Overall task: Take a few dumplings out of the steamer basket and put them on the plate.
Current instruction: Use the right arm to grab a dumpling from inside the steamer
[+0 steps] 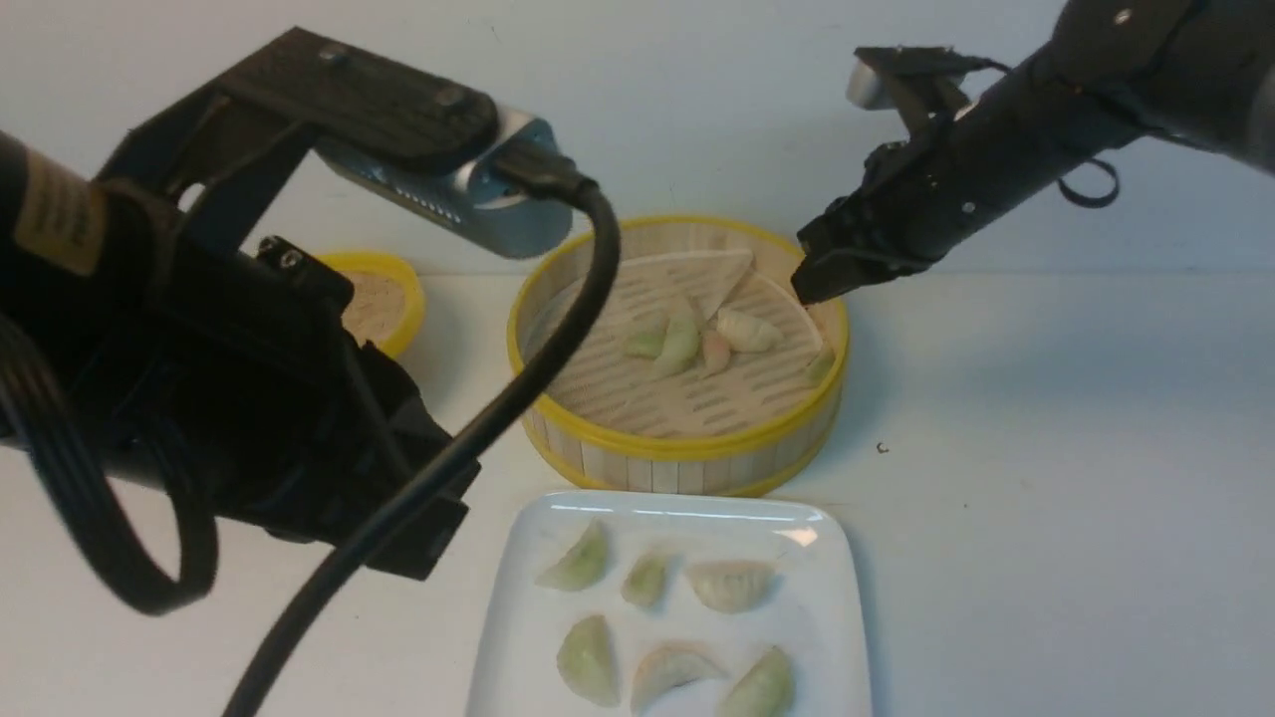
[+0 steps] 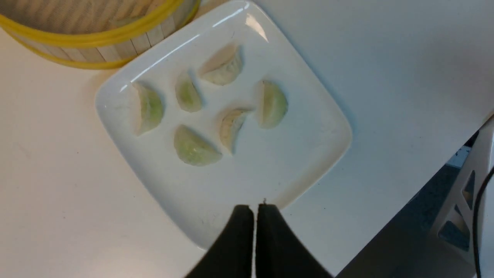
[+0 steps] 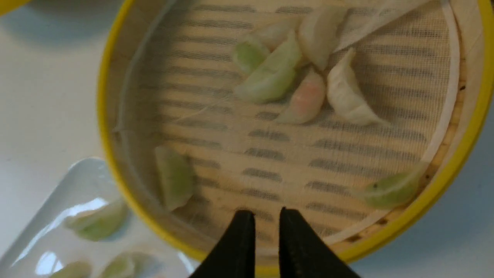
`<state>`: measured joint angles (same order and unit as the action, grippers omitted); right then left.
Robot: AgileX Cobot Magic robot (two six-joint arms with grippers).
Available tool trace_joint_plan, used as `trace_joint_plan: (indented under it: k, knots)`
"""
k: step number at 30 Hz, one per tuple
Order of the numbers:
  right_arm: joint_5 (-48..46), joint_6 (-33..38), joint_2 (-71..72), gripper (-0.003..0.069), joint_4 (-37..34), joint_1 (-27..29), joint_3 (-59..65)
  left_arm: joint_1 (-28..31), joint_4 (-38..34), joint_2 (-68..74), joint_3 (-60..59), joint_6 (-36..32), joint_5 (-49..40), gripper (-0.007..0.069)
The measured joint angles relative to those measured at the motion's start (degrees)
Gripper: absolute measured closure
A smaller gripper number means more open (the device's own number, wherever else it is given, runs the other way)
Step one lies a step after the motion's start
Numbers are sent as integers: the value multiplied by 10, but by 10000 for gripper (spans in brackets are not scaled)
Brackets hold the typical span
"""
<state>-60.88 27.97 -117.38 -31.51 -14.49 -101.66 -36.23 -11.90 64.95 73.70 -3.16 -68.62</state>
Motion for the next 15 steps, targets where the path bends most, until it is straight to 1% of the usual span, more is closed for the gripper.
trace_joint_plan:
  k: [5,7,10,12,15]
  knots:
    - [8,10,-84,432,12,-3,-78,0,3,-9,0,-3,-2,631]
    - [25,26,-108,377,18,-7,-100,0,10,-9,0,-4,-8,631]
    - [57,50,-134,319,20,-15,-118,0,30,-9,0,-4,-18,631]
    - [83,61,-146,294,20,-20,-122,0,43,-9,0,-4,-20,631]
    - [114,71,-163,281,26,-24,-122,0,62,-9,0,-4,-21,631]
